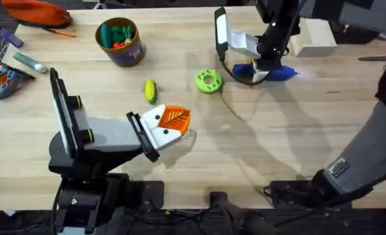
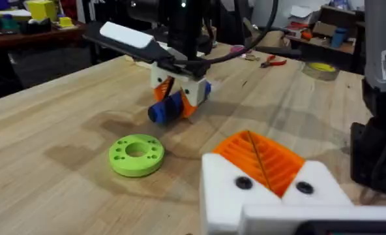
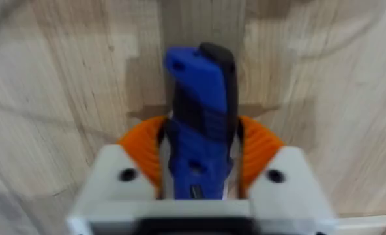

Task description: Pick up the gripper from the table and insert it into the empty holder that is missing its gripper. Then pick up a screw, insert it into the mounting hole, and use the screwdriver to tighten it. Finally, clean up the table by picking up the vegetable and placing it into the bucket.

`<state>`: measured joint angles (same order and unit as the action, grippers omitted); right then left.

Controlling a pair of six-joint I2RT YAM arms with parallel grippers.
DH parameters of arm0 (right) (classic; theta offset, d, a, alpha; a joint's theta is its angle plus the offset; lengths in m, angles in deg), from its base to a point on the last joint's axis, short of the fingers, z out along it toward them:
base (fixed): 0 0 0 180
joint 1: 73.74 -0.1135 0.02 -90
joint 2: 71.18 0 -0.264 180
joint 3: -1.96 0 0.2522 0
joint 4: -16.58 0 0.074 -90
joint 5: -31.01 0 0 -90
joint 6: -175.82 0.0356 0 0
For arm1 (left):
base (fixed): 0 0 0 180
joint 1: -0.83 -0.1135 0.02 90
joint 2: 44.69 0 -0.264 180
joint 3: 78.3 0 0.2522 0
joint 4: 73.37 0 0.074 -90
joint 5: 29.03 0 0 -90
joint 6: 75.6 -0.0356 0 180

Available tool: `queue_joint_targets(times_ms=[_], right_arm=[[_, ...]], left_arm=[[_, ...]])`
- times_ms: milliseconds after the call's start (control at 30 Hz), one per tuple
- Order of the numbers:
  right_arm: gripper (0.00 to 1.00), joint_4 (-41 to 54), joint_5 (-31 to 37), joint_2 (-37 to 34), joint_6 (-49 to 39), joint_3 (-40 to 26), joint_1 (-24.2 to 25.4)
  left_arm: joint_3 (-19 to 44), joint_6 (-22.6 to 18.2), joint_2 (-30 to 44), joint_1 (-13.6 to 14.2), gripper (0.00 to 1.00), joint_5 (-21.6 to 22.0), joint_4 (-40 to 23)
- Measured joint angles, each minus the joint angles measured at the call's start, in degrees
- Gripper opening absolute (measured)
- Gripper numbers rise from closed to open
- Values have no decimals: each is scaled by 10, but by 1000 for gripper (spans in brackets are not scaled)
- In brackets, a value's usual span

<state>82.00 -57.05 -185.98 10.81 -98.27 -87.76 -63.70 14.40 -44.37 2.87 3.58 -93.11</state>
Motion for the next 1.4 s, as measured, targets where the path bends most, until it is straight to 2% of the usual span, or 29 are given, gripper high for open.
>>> queue_joint_targets(times_ms=[133,167,567,833,1000,1033,1100,1133,1400], right_arm=[[950,-1,0,0,-1,0,0],[978,-1,0,0,0,0,0],[989,0,2,21,6,0,-6],[990,-10,2,169,68,1,-39],[990,-102,1,257,195,1,-45],[990,-139,1,297,299,0,-45],[990,-154,1,324,370,0,-46],[990,-160,1,363,463,0,-46],[991,-144,-1,465,632,0,-46]], left_arm=[[0,0,0,0,7,0,0],[0,0,0,0,7,0,0],[0,0,0,0,7,0,0],[0,0,0,0,7,0,0],[0,0,0,0,20,0,0],[0,-1,0,0,293,0,0],[0,0,0,0,590,0,0],[0,0,0,0,962,0,0],[0,0,0,0,987,0,0]])
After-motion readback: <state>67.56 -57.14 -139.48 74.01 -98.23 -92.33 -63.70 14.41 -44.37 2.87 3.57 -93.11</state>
